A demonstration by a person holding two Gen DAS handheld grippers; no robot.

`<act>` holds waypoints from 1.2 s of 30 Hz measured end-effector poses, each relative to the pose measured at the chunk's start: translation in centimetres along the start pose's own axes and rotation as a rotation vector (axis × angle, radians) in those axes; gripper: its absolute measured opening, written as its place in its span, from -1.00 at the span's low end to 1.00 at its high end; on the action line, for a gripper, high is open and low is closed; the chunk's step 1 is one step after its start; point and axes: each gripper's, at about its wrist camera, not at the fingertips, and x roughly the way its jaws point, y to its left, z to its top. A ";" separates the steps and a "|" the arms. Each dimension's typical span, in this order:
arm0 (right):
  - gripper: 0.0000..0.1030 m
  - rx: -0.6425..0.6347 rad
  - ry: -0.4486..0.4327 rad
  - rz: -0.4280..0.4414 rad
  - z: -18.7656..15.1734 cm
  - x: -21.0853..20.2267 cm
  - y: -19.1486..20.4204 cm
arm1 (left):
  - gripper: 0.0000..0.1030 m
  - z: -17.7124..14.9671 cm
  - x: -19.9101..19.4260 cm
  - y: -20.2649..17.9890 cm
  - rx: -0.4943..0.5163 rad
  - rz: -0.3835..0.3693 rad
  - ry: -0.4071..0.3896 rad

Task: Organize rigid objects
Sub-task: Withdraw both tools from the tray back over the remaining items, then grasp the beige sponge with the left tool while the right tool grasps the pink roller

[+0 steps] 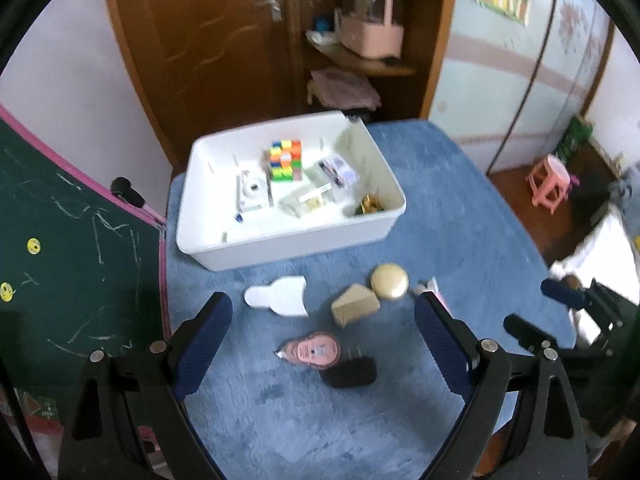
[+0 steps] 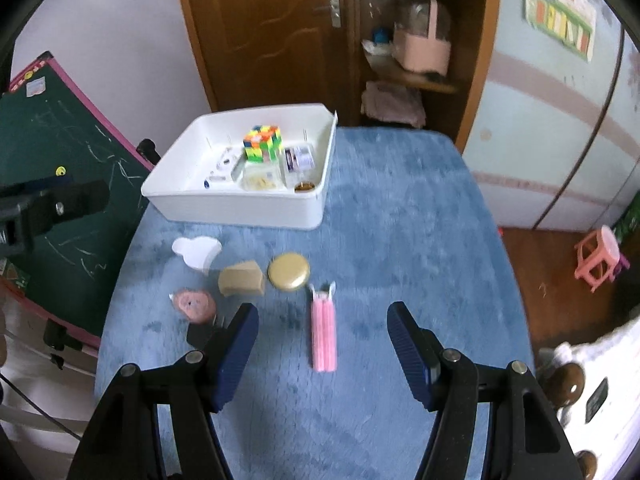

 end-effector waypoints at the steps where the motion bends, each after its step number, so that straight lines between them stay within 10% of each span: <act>1: 0.31 0.006 0.011 0.001 -0.3 0.3 -0.2 | 0.82 -0.3 0.4 -0.2 0.012 -0.001 0.013; 36: 0.31 0.140 0.237 -0.023 -3.3 12.9 -1.6 | 0.82 -1.6 20.0 -3.3 0.372 -0.100 0.468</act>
